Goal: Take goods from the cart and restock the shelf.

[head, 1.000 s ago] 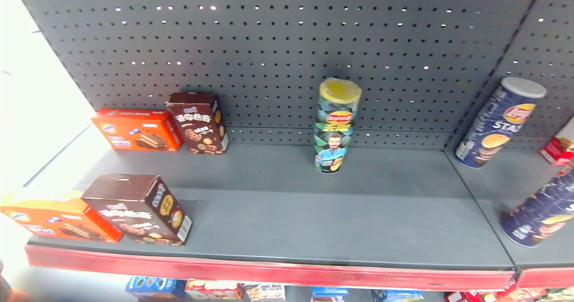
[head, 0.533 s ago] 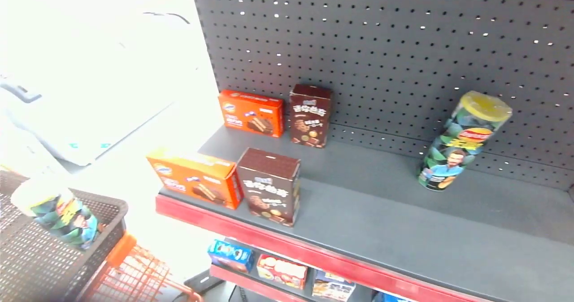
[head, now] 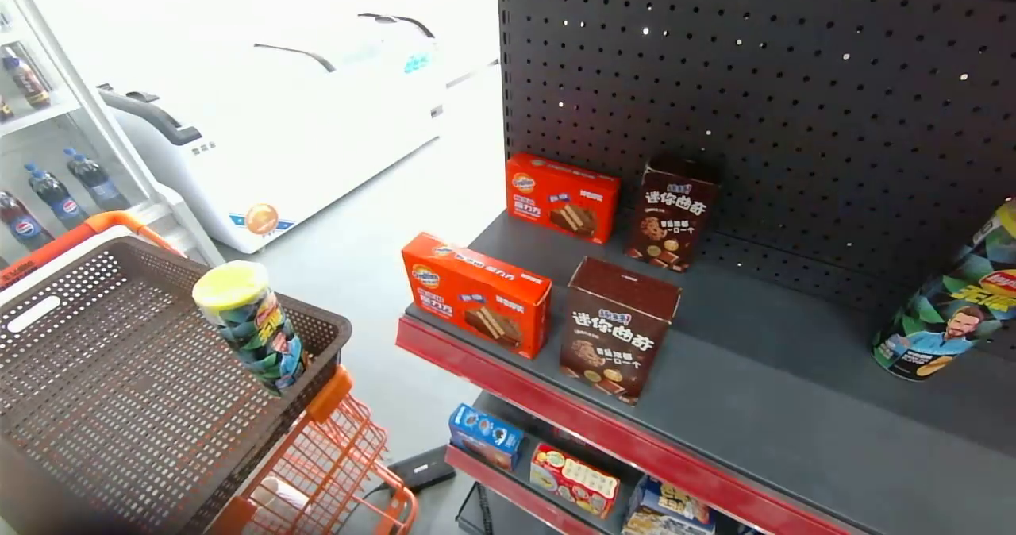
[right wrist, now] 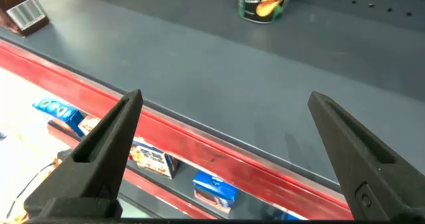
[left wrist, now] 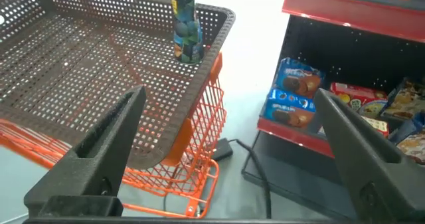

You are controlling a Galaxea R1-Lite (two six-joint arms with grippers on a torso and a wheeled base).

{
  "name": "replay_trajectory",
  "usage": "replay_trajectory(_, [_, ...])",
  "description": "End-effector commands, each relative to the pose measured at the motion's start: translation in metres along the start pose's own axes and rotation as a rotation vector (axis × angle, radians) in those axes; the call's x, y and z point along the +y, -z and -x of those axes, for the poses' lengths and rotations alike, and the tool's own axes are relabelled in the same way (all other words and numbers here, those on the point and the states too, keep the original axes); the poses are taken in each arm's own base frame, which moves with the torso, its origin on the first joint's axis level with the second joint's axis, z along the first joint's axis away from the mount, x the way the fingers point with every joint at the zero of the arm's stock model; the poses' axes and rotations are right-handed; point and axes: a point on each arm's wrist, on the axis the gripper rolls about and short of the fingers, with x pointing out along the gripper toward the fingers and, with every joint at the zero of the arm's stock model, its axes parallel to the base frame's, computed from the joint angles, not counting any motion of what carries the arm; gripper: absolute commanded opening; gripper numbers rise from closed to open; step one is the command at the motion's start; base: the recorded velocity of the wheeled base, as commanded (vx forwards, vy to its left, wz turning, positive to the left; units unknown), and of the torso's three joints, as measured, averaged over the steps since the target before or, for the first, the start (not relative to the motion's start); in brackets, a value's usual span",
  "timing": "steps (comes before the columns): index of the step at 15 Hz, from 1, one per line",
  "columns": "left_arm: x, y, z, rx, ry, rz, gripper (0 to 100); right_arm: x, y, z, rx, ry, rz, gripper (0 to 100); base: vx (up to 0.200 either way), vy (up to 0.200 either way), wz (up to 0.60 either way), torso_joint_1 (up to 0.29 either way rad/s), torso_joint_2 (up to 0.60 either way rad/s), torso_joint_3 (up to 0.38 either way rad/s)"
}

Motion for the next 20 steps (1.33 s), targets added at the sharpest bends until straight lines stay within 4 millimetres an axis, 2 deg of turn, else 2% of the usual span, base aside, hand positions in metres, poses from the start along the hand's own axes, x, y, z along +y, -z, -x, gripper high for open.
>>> replay_trajectory(1, [0.000,0.000,0.000,-0.001,0.003,-0.002,100,0.000,0.000,0.000,0.001,0.001,0.001,100,0.000,0.000,0.00,0.000,0.00,0.000])
replay_trajectory(5, [0.000,-0.001,0.000,-0.005,-0.019,-0.003,100,0.000,0.000,0.000,0.001,0.001,0.001,100,0.000,0.000,0.00,0.000,0.00,0.000])
replay_trajectory(6, [0.001,-0.008,0.003,-0.025,-0.036,-0.007,100,0.000,0.000,0.000,-0.001,0.001,0.001,100,0.000,0.000,0.00,0.000,0.00,0.000])
replay_trajectory(7, [0.001,-0.027,0.008,-0.018,-0.051,-0.016,100,0.000,0.000,0.000,0.001,0.001,0.001,100,0.000,0.000,0.00,0.000,0.00,0.000])
replay_trajectory(9, [0.004,-0.063,0.001,0.089,-0.128,-0.014,100,0.000,0.000,0.000,-0.001,0.001,0.001,100,0.000,0.000,0.00,0.000,0.00,0.000])
replay_trajectory(12, [0.006,-0.076,-0.032,0.257,-0.133,-0.016,100,0.000,0.000,0.000,0.001,0.001,0.001,100,0.000,0.000,0.00,0.000,0.00,0.000])
replay_trajectory(15, [0.006,-0.074,-0.053,0.351,-0.098,0.029,100,0.000,0.000,0.000,0.001,0.001,0.001,100,0.000,0.000,0.00,0.000,0.00,0.000])
replay_trajectory(16, [0.009,-0.075,-0.073,0.400,-0.110,0.067,100,0.000,0.000,0.000,0.001,0.001,0.001,100,0.000,0.000,0.00,0.000,0.00,0.000])
replay_trajectory(17, [0.016,-0.071,-0.099,0.451,-0.160,0.075,100,0.000,0.000,0.000,-0.001,0.001,0.001,100,0.000,0.000,0.00,0.000,0.00,0.000])
replay_trajectory(20, [0.022,-0.051,-0.132,0.501,-0.166,0.050,100,0.000,0.000,0.000,-0.001,0.001,0.001,100,0.000,0.000,0.00,0.000,0.00,0.000])
